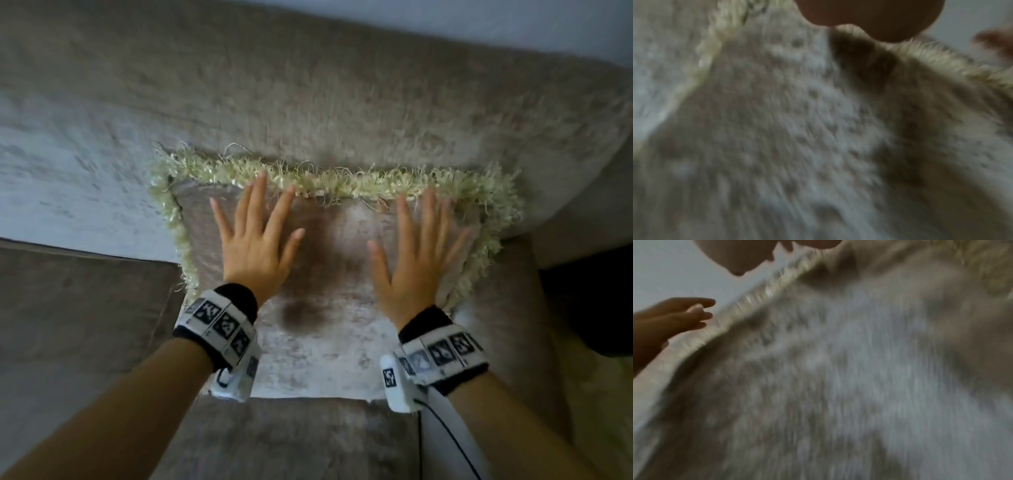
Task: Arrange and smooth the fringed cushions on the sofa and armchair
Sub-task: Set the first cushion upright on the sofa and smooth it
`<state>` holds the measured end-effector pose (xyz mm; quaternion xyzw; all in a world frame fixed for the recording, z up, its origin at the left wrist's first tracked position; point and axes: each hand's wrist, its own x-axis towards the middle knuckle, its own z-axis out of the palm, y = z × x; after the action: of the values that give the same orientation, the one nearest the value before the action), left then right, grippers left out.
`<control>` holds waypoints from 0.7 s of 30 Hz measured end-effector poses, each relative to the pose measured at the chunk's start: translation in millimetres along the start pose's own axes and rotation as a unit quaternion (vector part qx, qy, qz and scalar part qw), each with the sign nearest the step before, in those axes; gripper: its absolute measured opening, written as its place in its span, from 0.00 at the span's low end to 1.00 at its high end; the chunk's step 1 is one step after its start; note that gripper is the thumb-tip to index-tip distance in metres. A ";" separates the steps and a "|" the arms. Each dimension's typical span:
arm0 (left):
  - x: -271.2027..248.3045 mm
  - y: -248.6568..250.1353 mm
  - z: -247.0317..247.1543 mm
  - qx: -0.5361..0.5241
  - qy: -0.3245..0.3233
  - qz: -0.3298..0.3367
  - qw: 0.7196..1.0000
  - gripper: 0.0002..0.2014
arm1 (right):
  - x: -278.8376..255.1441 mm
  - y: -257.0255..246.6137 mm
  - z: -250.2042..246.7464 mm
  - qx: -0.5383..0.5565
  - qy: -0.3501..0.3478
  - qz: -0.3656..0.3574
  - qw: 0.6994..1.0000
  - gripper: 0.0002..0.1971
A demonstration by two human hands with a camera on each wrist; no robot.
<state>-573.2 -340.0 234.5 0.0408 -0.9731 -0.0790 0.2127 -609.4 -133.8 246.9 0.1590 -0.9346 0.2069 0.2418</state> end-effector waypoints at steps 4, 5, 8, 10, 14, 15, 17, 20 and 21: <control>-4.8 -14.7 12.5 0.040 -0.077 -0.037 0.996 0.31 | -12.8 12.1 18.1 -0.080 -0.133 0.021 0.988 0.34; -7.7 -12.3 18.7 0.050 -0.175 -0.061 0.981 0.31 | -17.9 14.2 30.3 -0.105 -0.223 0.031 0.969 0.36; 2.6 -14.6 13.9 0.005 -0.242 -0.115 0.963 0.30 | -9.6 19.1 24.7 -0.048 -0.243 0.066 0.967 0.37; 3.6 -17.9 -4.4 -0.027 -0.116 -0.111 0.987 0.29 | -1.8 15.2 -11.3 0.021 -0.046 0.078 0.996 0.34; -35.8 -24.9 15.1 0.030 0.001 0.072 0.997 0.30 | -23.7 10.2 -6.1 -0.004 0.014 -0.047 0.999 0.31; -45.9 -26.0 28.4 0.063 -0.047 0.127 0.989 0.32 | -34.2 9.0 15.0 -0.072 -0.099 -0.115 0.986 0.32; -51.8 -28.3 47.7 0.110 -0.113 0.164 0.974 0.34 | -43.3 16.7 48.3 -0.164 -0.264 -0.167 0.936 0.34; -35.0 -16.1 35.3 0.124 -0.076 0.110 0.983 0.31 | -35.3 12.3 43.3 -0.144 -0.213 -0.122 0.959 0.32; -33.0 -11.5 26.9 0.103 -0.035 0.110 0.988 0.30 | -36.5 8.0 30.0 -0.109 -0.142 -0.104 0.978 0.31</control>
<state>-554.1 -343.9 194.9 -0.0473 -0.9814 0.0438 0.1807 -593.8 -133.6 201.6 0.2553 -0.9547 0.0530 0.1431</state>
